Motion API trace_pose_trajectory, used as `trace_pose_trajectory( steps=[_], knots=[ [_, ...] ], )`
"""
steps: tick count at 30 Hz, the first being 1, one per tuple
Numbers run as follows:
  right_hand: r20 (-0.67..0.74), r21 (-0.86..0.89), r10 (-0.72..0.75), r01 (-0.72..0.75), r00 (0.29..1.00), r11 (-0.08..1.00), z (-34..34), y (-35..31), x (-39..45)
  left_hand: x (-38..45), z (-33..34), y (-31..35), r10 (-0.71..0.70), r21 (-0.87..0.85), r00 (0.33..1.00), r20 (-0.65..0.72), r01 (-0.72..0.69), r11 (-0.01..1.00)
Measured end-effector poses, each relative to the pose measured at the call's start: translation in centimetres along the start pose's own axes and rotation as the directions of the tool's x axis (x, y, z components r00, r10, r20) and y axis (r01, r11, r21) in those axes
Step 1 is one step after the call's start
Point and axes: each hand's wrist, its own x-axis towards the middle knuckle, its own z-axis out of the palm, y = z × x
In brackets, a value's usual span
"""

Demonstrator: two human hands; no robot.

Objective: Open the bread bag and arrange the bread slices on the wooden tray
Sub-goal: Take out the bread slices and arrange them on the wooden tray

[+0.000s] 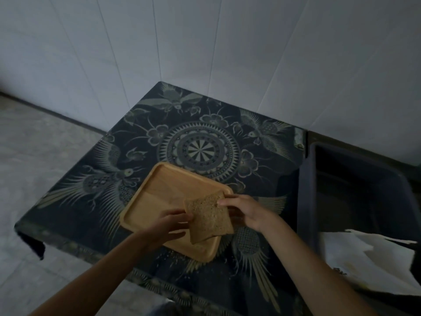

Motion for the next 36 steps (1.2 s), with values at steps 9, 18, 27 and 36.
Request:
trace_pose_trajectory(
  steps=[9, 18, 27, 36],
  knots=[
    [0.149, -0.247, 0.174, -0.133, 0.973, 0.960, 0.0, 0.2, 4.7, 0.2, 0.5, -6.8, -0.135, -0.279, 0.991, -0.022, 0.123, 0.952],
    [0.209, -0.566, 0.332, -0.164, 0.920, 0.808, 1.5, -1.6, 7.9, -0.2, 2.6, -9.6, -0.234, -0.504, 0.968, -0.095, 0.156, 0.849],
    [0.206, -0.649, 0.273, -0.077, 0.940, 0.757, 3.1, -0.8, 10.7, -0.2, 2.5, -11.0, -0.234, -0.665, 0.970, -0.061, 0.135, 0.735],
    [0.215, -0.632, 0.197, -0.017, 0.956, 0.775, 2.8, -0.5, 10.4, -0.6, 0.8, -10.5, -0.279, -0.686, 0.960, 0.019, 0.216, 0.695]
  ],
)
